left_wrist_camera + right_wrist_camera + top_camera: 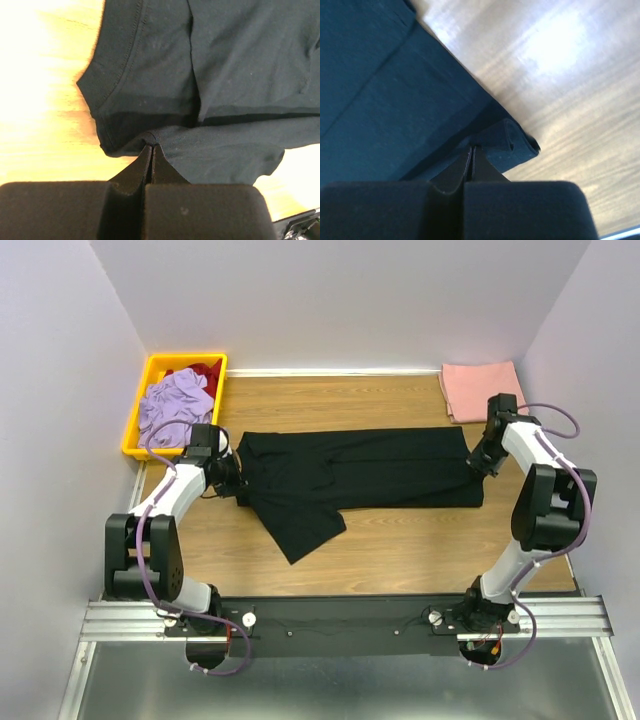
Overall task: Fold and stack the t-shirts
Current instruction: Fold the tshirt
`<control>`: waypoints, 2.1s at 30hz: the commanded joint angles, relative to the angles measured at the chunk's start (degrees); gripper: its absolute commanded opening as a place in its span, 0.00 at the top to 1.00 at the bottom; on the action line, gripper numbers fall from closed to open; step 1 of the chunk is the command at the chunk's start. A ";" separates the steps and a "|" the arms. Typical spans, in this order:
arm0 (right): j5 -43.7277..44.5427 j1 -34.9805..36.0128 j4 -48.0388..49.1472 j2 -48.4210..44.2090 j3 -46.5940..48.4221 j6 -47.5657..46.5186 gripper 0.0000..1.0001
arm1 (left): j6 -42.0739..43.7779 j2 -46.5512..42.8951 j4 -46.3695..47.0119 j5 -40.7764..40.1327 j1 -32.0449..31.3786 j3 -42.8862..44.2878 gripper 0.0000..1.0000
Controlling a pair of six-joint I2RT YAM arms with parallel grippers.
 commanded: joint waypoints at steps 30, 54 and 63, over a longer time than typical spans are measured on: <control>0.05 3.04 5.29 5.45 4.29 -4.81 0.75 | -0.46 1.51 7.55 -9.13 1.47 0.11 0.66; -9.44 10.07 6.42 -14.86 -6.51 -6.57 0.18 | -6.61 -12.40 -8.00 -12.13 -19.97 -5.88 0.47; -12.78 10.07 8.01 -15.03 -8.72 -7.36 0.18 | -5.64 -2.72 -6.16 -11.16 -25.25 -4.20 0.48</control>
